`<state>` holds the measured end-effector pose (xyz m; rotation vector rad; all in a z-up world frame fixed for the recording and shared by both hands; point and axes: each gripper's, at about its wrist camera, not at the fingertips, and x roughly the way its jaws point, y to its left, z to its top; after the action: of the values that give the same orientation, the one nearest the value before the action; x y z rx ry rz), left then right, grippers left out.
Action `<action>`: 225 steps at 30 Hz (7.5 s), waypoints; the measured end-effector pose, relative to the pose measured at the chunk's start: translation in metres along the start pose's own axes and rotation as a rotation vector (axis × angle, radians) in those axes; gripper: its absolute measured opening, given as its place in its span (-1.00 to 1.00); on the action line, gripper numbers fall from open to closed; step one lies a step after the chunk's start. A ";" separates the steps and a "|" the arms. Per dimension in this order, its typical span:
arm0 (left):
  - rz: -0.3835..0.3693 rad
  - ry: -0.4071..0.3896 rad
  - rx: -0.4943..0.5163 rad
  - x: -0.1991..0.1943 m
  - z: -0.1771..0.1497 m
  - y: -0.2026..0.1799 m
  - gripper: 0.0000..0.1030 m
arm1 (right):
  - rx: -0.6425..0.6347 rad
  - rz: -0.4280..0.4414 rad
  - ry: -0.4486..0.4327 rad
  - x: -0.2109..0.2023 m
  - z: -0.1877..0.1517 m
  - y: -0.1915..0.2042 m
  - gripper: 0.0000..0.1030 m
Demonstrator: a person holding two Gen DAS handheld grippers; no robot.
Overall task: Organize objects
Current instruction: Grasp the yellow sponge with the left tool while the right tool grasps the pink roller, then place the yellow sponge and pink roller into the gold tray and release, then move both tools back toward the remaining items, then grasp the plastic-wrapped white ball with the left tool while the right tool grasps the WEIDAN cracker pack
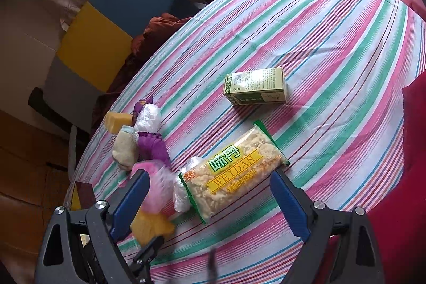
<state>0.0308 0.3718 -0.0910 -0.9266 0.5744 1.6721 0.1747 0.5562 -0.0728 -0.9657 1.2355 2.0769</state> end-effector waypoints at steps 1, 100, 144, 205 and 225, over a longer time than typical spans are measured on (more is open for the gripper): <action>0.005 -0.005 -0.015 -0.005 -0.006 0.001 0.04 | -0.010 -0.005 -0.008 -0.001 -0.001 0.002 0.82; 0.694 -0.306 -0.713 -0.245 -0.198 0.150 0.72 | -1.080 -0.024 -0.196 0.029 -0.248 0.318 0.62; 0.430 -0.213 -0.231 -0.137 -0.058 0.052 0.72 | -0.381 -0.262 -0.207 -0.017 -0.041 0.102 0.62; 0.028 -0.094 -0.099 0.013 -0.028 -0.016 -0.27 | 0.108 -0.262 0.122 0.042 0.018 -0.007 0.62; -0.045 -0.128 -0.152 0.012 -0.032 -0.004 -0.17 | -0.185 -0.331 0.154 0.094 0.016 0.031 0.22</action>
<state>0.0425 0.3555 -0.1187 -0.9259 0.3408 1.7382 0.0904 0.5645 -0.1267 -1.3373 0.8919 1.9037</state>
